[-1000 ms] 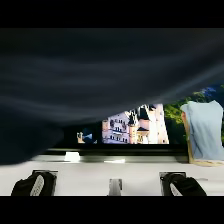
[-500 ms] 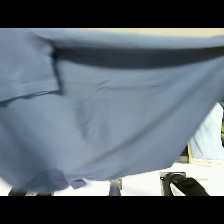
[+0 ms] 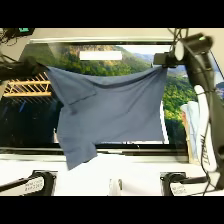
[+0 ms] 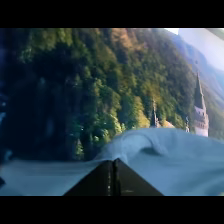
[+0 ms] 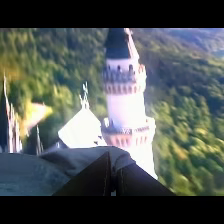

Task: Fold the shirts.

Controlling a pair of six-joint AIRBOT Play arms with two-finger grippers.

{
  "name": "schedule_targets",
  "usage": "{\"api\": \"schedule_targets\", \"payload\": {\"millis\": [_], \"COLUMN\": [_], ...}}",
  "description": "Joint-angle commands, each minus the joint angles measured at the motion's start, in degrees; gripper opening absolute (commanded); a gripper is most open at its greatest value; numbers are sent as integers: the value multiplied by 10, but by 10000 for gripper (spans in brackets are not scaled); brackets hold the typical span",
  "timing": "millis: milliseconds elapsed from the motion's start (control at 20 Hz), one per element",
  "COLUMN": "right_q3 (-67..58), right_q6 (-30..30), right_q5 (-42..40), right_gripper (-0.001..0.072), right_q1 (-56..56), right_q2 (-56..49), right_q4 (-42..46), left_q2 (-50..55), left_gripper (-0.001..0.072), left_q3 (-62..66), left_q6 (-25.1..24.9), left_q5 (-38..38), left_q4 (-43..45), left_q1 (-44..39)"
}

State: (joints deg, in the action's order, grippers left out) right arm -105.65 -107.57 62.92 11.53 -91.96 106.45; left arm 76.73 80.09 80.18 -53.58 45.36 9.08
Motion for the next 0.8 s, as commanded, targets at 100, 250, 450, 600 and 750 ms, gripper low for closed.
{"api": "schedule_targets", "payload": {"millis": [100, 250, 450, 600, 750], "right_q3": [1, 1, 2, 2, 2], "right_q6": [-87, -69, -49, -3, 91], "right_q5": [-134, -134, -112, -84, -31], "right_gripper": [24, 24, 24, 24, 24], "right_q1": [-67, -110, -127, -120, -122], "right_q2": [-62, -71, -105, -139, -135], "right_q4": [-25, -30, -82, -139, -84], "left_q2": [113, 135, 184, 216, 204], "left_gripper": [27, 28, 27, 28, 28], "left_q3": [-1, -1, -1, -2, 9], "left_q6": [-13, -13, -13, -26, -128], "left_q5": [217, 346, 364, 319, 213], "left_q4": [-47, -47, -47, -46, -41], "left_q1": [-62, -93, -130, -145, -115]}}
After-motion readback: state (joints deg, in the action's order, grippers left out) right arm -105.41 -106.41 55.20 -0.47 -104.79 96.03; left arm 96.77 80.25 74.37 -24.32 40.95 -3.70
